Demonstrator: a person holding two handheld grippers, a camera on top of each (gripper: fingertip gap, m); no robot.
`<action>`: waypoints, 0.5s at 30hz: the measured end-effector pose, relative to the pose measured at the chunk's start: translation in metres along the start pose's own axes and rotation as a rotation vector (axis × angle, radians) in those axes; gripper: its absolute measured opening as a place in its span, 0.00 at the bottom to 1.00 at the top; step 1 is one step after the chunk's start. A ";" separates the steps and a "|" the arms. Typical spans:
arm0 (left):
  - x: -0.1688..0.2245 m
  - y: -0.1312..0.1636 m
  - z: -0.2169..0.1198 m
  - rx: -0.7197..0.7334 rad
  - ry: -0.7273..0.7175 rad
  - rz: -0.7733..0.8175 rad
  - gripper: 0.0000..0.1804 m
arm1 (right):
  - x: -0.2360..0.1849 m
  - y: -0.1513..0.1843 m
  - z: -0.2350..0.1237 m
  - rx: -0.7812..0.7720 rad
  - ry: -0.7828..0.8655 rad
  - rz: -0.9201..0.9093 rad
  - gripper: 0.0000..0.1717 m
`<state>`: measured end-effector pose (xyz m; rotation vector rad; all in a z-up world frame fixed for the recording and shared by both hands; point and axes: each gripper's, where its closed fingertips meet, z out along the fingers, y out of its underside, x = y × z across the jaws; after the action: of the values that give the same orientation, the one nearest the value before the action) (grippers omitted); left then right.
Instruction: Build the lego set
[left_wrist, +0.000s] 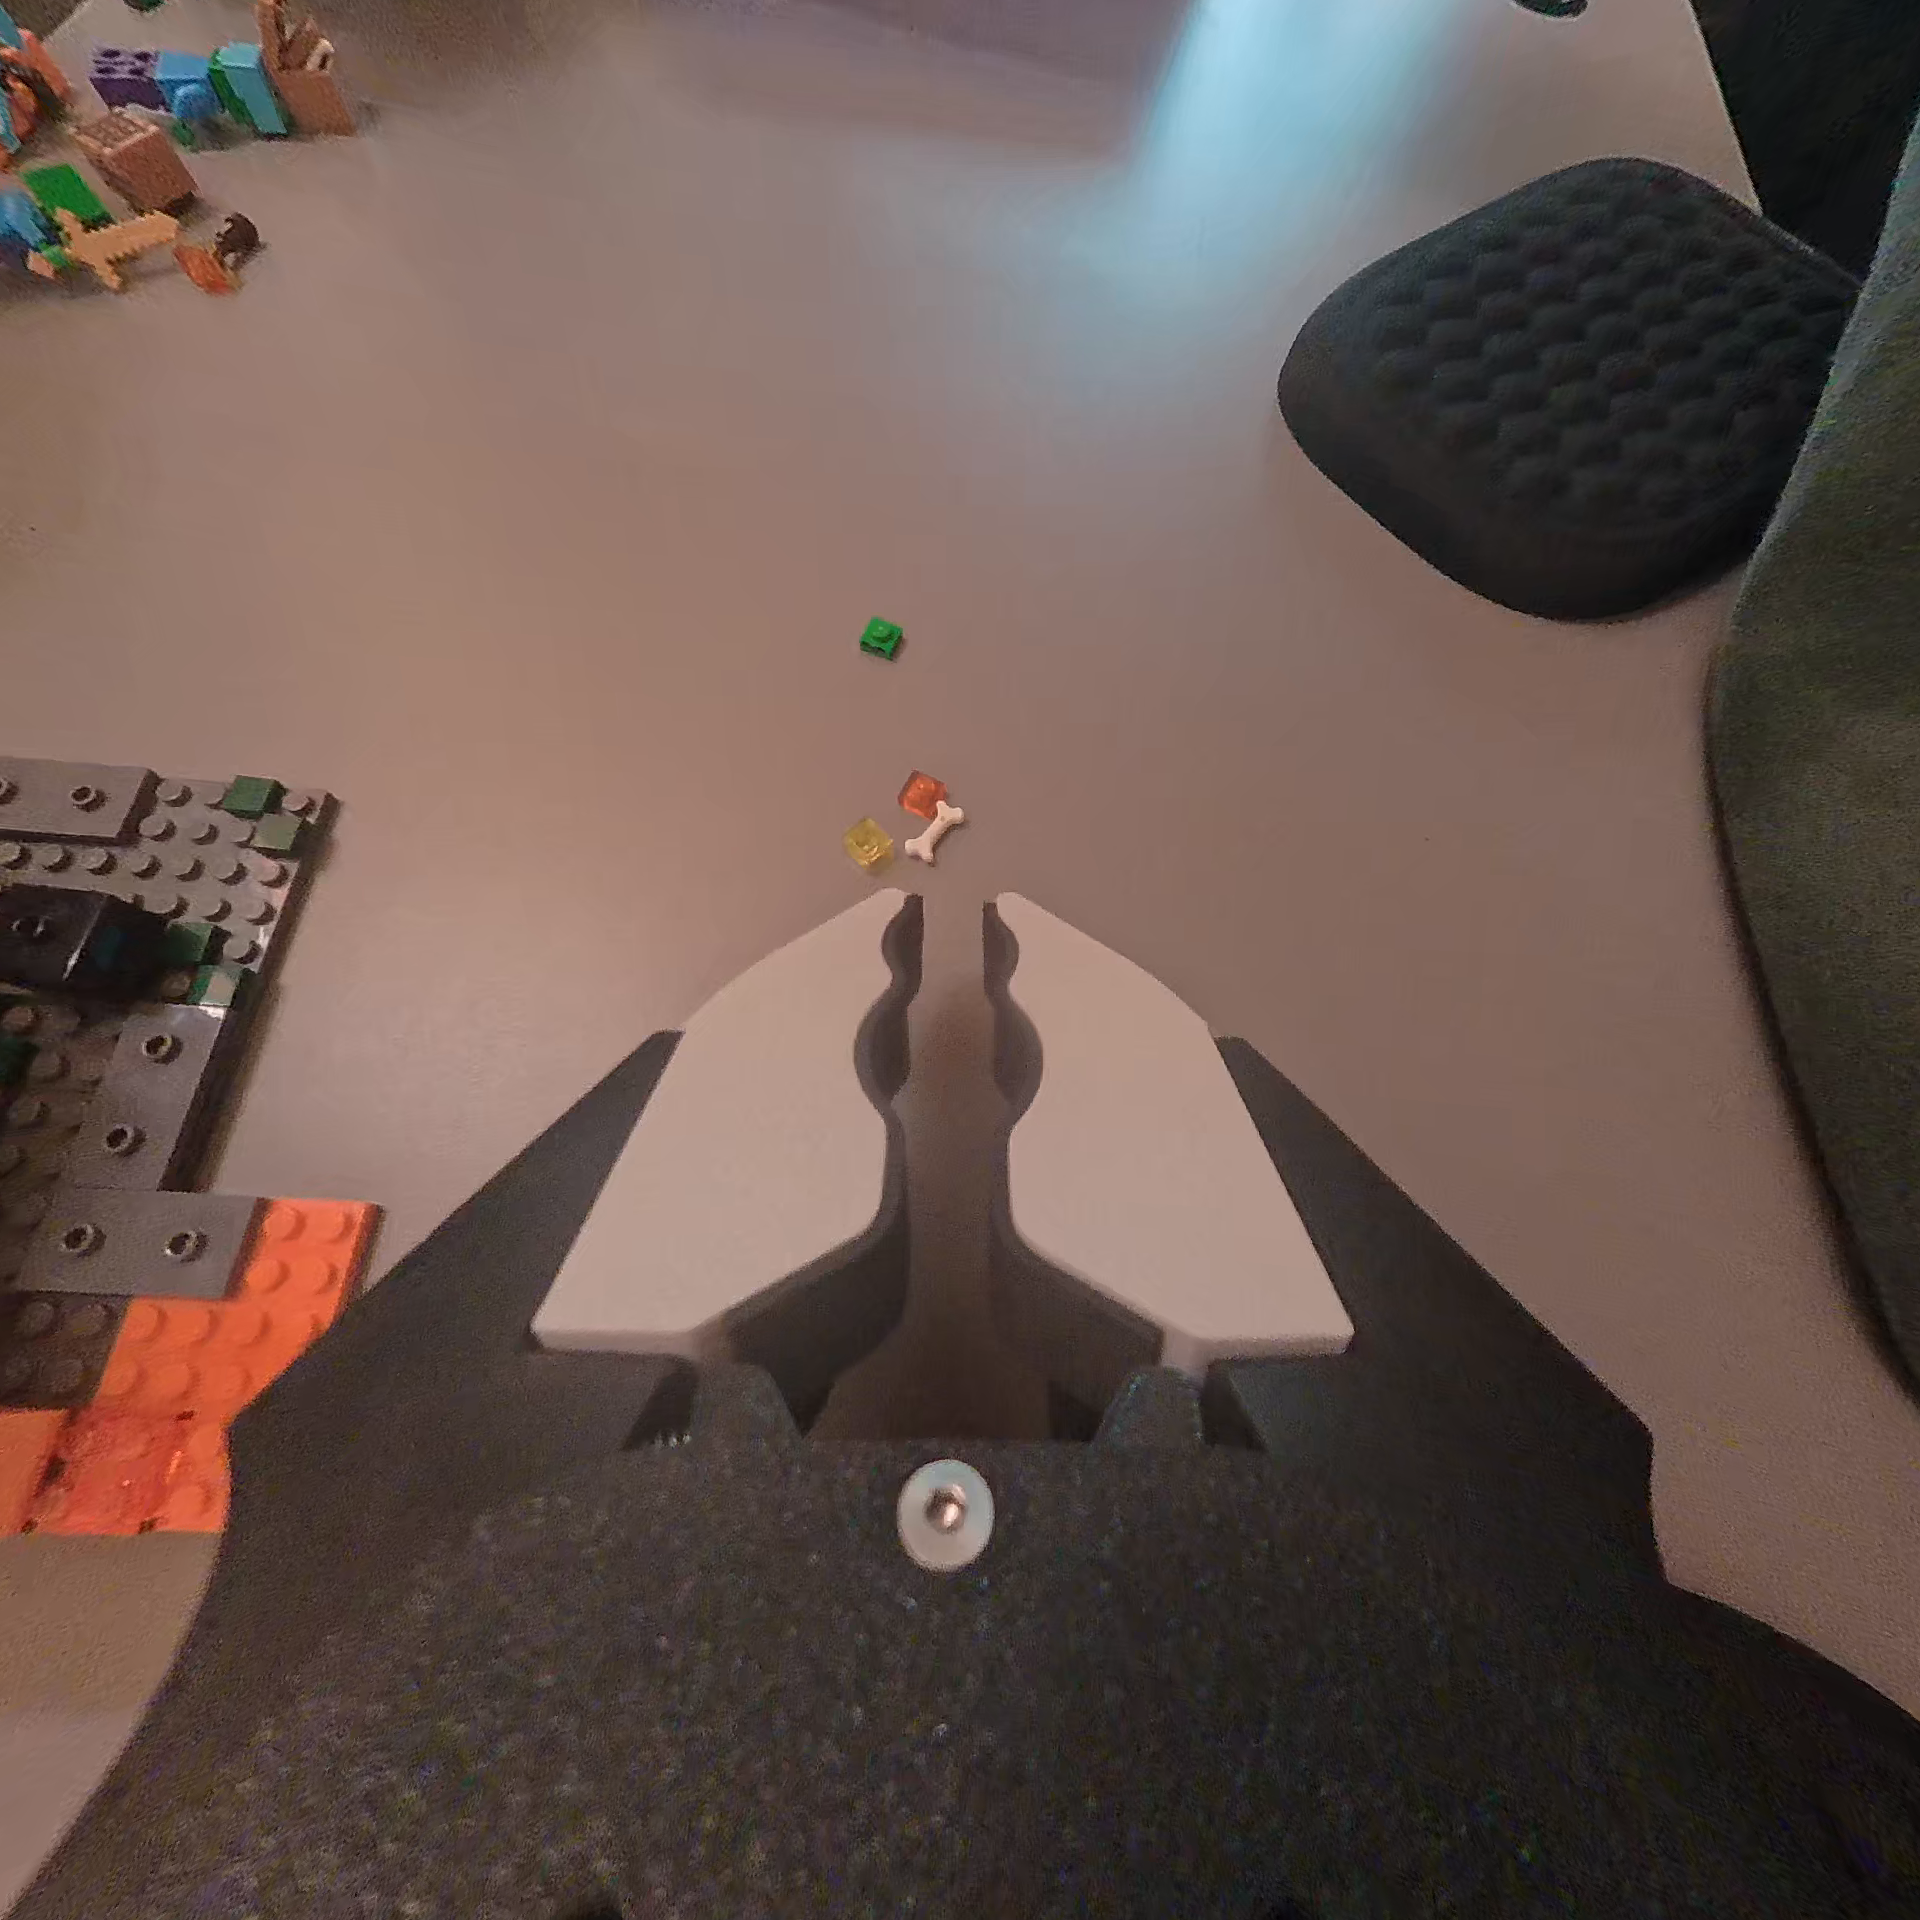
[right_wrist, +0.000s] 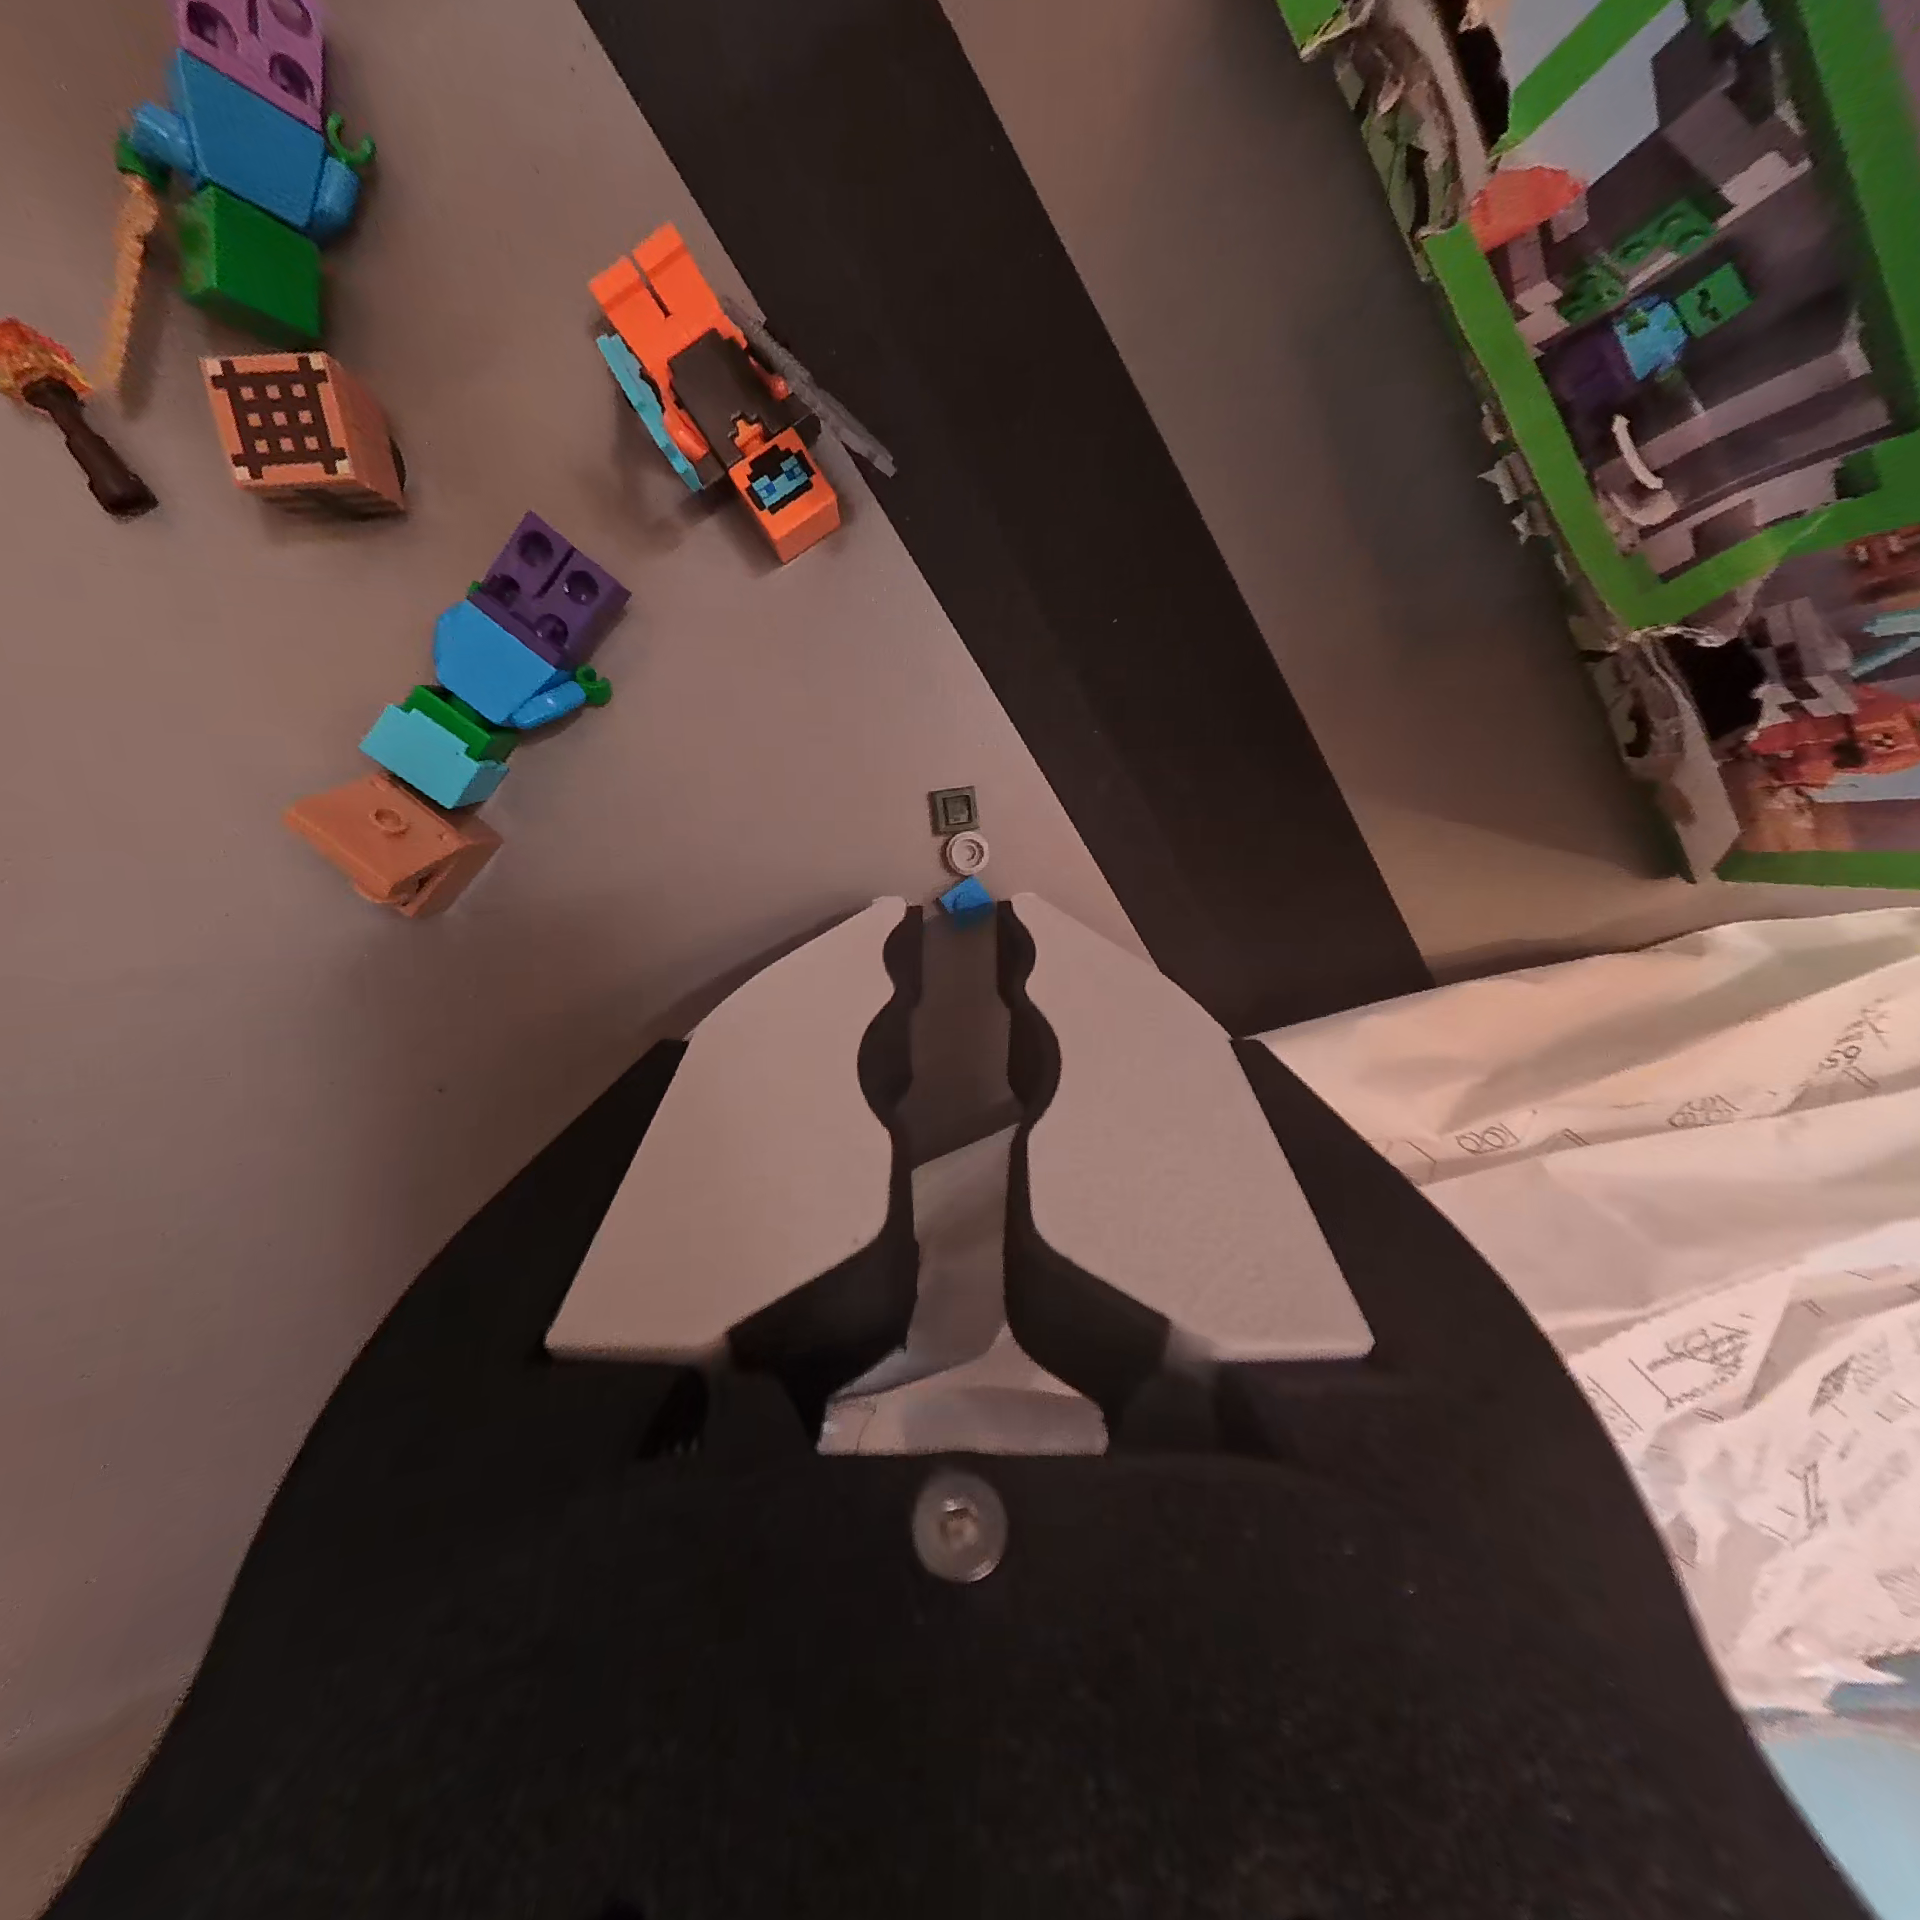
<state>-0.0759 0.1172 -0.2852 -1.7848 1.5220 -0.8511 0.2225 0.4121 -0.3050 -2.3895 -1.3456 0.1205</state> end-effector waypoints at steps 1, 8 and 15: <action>0.000 0.000 0.000 0.001 -0.001 0.000 0.06 | 0.000 0.000 -0.001 -0.001 0.003 -0.004 0.08; -0.004 -0.004 -0.005 0.023 -0.023 0.001 0.06 | -0.079 -0.056 -0.055 0.217 -0.092 -0.158 0.08; -0.003 -0.005 -0.005 0.023 -0.035 0.017 0.06 | -0.295 -0.070 -0.053 0.308 -0.348 -0.492 0.09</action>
<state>-0.0775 0.1211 -0.2785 -1.7588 1.4972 -0.8215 0.0224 0.1817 -0.2637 -1.7808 -1.8757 0.5771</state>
